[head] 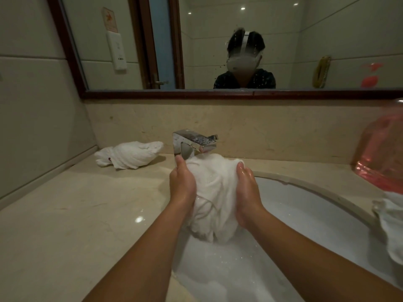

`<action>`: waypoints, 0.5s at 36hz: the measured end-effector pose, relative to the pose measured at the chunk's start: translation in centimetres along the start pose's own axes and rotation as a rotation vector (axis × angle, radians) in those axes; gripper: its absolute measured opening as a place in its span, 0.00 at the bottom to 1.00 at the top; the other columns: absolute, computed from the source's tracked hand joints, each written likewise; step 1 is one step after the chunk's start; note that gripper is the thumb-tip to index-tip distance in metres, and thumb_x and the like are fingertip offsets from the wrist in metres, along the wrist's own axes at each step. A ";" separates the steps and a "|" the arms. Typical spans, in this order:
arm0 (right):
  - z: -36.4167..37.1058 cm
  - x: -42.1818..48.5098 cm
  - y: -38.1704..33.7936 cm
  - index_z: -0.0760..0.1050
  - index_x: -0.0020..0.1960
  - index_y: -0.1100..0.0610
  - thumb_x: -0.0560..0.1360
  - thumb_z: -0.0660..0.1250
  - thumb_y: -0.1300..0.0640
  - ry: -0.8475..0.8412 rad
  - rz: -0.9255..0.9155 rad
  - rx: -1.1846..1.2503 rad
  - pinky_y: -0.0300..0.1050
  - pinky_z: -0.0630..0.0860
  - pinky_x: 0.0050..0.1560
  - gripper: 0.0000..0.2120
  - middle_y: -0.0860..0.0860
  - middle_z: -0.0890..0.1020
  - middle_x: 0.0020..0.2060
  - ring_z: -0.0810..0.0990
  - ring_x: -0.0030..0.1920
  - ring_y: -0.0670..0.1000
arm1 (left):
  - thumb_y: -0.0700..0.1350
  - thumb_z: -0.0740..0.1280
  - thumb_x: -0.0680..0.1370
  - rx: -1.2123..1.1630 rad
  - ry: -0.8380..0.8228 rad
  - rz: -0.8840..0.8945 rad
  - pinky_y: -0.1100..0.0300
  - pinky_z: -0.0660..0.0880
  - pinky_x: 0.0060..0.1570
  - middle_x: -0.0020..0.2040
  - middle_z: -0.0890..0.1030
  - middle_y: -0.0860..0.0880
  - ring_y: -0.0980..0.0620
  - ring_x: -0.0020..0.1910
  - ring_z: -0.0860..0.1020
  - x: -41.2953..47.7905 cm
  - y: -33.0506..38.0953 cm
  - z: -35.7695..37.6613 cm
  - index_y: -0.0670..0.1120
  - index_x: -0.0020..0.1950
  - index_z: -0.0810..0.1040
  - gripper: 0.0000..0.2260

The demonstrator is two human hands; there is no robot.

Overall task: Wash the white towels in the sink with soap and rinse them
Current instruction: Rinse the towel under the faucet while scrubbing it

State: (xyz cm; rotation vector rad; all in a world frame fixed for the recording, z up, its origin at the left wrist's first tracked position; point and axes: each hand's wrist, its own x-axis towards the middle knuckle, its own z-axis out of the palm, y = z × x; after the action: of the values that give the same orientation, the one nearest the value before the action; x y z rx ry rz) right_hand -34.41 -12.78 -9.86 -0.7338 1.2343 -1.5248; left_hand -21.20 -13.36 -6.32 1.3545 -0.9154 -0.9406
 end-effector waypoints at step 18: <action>-1.4 3.1 1.0 0.79 0.69 0.56 0.67 0.66 0.22 -0.086 0.298 0.223 0.69 0.77 0.66 0.44 0.65 0.85 0.59 0.85 0.59 0.70 | 0.67 0.48 0.86 -0.377 -0.474 -0.202 0.47 0.80 0.57 0.53 0.88 0.40 0.42 0.56 0.86 0.0 -0.2 0.4 0.40 0.58 0.87 0.37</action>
State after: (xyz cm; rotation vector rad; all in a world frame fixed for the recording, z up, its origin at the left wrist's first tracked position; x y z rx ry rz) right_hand -36.29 -15.24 -11.65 -0.4420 1.0380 -1.3423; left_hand -21.54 -13.47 -6.53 0.9251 -0.8992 -1.5487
